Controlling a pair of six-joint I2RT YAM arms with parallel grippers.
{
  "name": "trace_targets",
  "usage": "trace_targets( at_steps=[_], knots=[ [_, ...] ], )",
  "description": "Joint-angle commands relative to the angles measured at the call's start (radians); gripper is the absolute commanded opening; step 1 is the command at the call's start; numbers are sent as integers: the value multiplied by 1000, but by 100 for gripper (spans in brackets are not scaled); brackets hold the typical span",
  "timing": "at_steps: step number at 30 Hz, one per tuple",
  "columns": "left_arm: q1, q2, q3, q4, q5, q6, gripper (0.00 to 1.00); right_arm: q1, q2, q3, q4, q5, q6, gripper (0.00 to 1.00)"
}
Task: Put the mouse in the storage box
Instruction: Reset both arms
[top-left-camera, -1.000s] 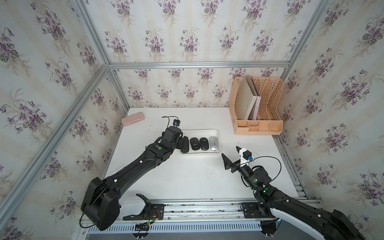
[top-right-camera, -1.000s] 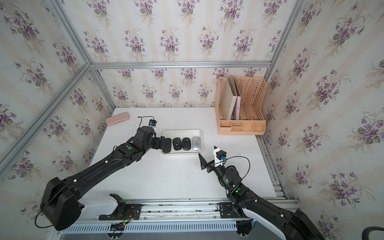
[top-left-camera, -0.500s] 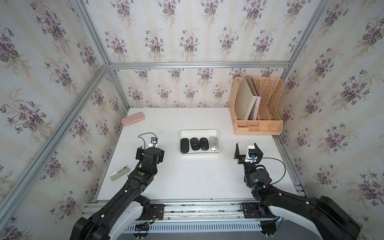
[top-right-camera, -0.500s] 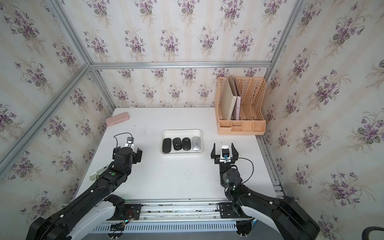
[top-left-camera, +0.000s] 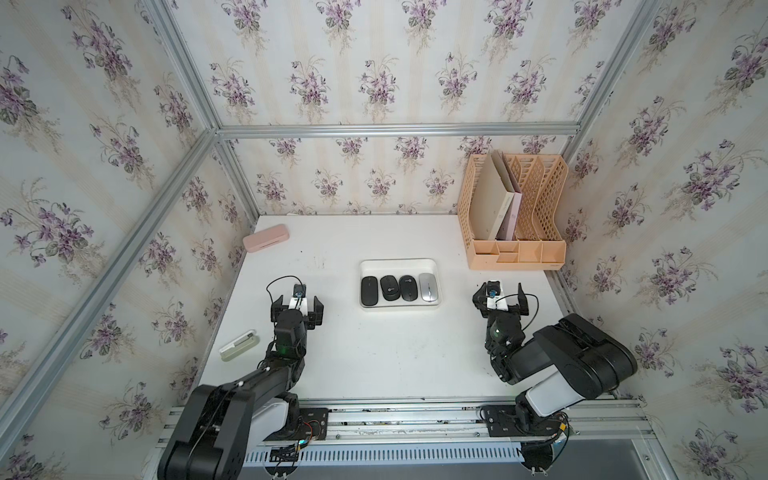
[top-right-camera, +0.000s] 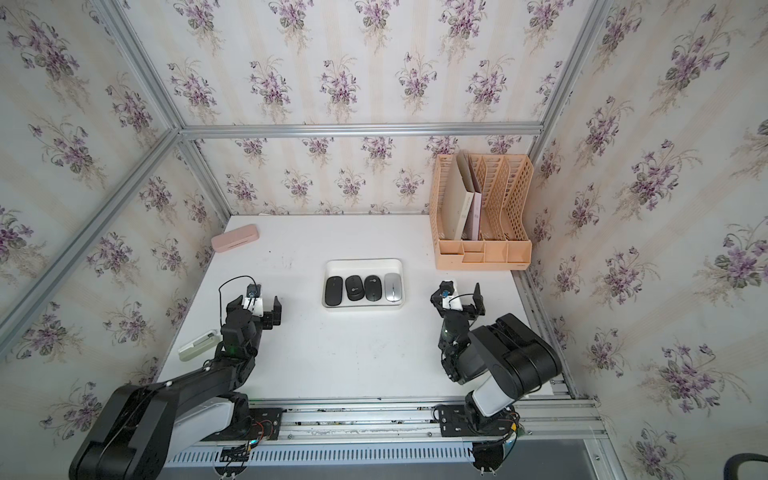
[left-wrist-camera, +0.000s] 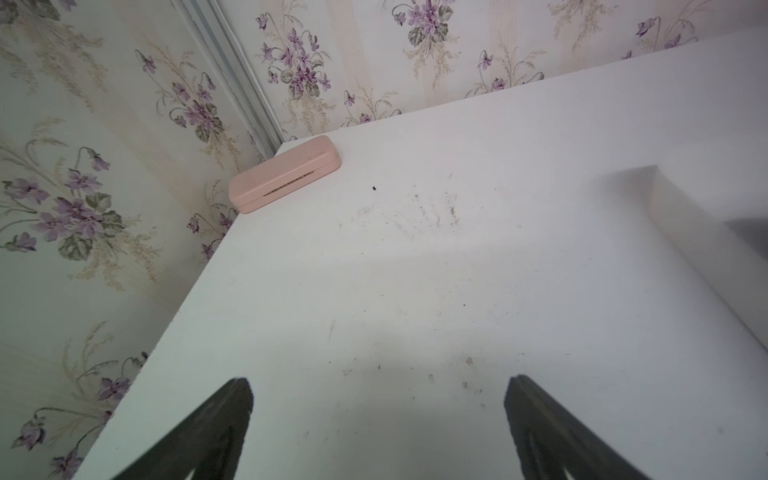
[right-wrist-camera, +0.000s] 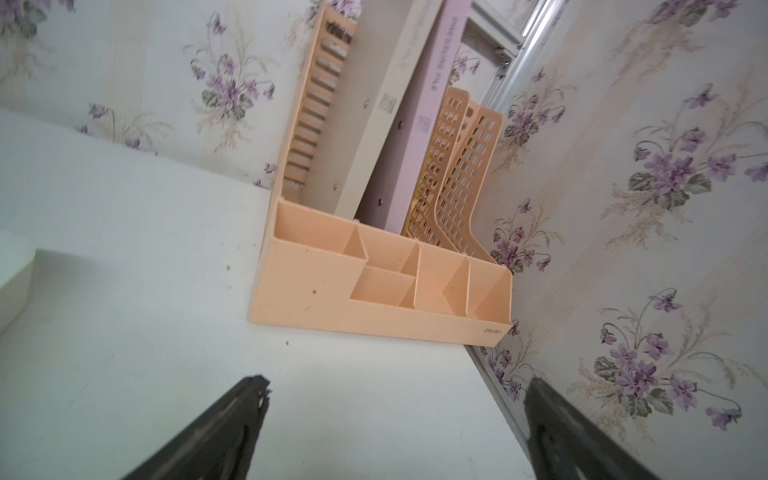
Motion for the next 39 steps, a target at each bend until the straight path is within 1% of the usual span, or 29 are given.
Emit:
trace_targets(
  at_steps=[1,2,3,4,7,9,11,12,13,14,16,17,19,21,22,24,25,27,28,36,39],
  knots=[
    [27,124,12,321,116,-18,99,-118,-174,-35,-113,-246,290,100],
    [29,171,16,367,135,-15,99,-166,-224,-33,-201,-315,349,99],
    [29,222,13,437,152,-2,99,-218,-259,-31,-251,-382,388,97],
    [29,299,11,508,158,6,99,-243,-268,-40,-242,-415,394,96],
    [29,377,28,520,187,7,99,-246,-242,-65,-155,-420,380,97],
    [29,399,51,517,213,25,99,-247,-214,-61,-125,-413,358,97],
    [29,411,65,515,209,28,99,-250,-184,-42,-120,-384,364,99],
    [29,410,70,502,204,27,99,-255,-187,-26,-159,-401,382,99],
    [29,400,78,473,200,25,99,-275,-165,-26,-139,-461,392,98],
    [28,391,91,440,199,23,99,-283,-115,-35,-62,-474,402,98],
    [29,368,143,306,206,30,99,-291,66,-82,223,-432,424,100],
    [30,354,179,218,210,32,99,-299,104,-80,240,-435,428,100],
    [40,335,246,71,174,2,99,-303,49,-40,80,-535,402,100],
    [57,339,272,31,175,-17,99,-303,44,28,-39,-617,373,100],
    [57,335,272,29,170,-22,99,-303,44,63,-111,-629,365,100],
    [56,339,271,36,169,-18,99,-305,41,127,-229,-574,395,100],
    [58,338,271,35,169,-20,99,-326,45,139,-236,-603,408,100],
    [57,338,271,36,169,-19,99,-332,41,150,-277,-574,428,100],
    [57,338,271,35,169,-19,99,-333,44,144,-266,-570,425,100],
    [57,339,273,34,171,-20,99,-329,42,143,-266,-575,422,100],
    [58,339,273,33,171,-21,99,-351,44,163,-301,-623,434,100]
  ],
)
